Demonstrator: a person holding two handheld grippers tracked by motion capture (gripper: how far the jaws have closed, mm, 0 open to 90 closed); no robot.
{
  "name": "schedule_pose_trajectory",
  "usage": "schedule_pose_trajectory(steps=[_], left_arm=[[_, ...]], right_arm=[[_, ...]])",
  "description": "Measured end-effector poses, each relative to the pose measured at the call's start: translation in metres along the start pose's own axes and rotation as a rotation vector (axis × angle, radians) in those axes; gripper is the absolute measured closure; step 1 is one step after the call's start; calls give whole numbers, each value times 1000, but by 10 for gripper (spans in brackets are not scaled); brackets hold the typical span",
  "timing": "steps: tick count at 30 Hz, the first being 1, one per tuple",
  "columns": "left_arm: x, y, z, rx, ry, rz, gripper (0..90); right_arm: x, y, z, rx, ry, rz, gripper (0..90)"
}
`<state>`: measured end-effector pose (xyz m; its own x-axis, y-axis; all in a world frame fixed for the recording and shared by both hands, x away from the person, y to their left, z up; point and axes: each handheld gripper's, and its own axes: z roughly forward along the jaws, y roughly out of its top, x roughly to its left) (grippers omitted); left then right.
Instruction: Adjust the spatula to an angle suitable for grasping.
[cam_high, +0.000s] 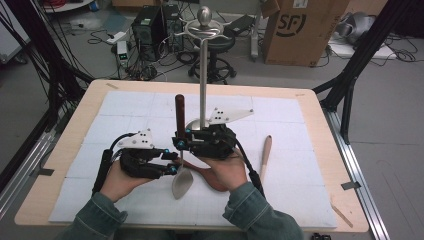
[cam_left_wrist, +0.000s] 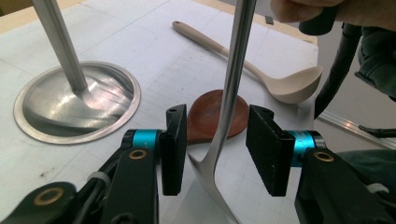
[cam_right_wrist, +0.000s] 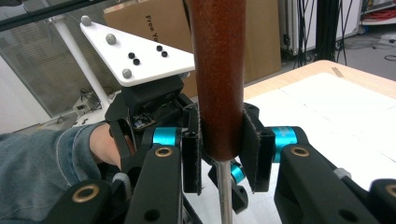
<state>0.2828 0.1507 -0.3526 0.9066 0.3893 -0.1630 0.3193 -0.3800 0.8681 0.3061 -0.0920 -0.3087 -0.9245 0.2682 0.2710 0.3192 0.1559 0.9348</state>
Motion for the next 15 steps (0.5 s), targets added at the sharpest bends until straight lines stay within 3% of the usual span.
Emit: schedule_pose_trajectory(steps=[8,15], left_arm=[[-3,3,3,-14,-3,5,650],[-3,4,3,-23,-20,3,795]], right_arm=[[3,-2,5,7,1,-7,723],[6,-3,8,14,8,-27,724]])
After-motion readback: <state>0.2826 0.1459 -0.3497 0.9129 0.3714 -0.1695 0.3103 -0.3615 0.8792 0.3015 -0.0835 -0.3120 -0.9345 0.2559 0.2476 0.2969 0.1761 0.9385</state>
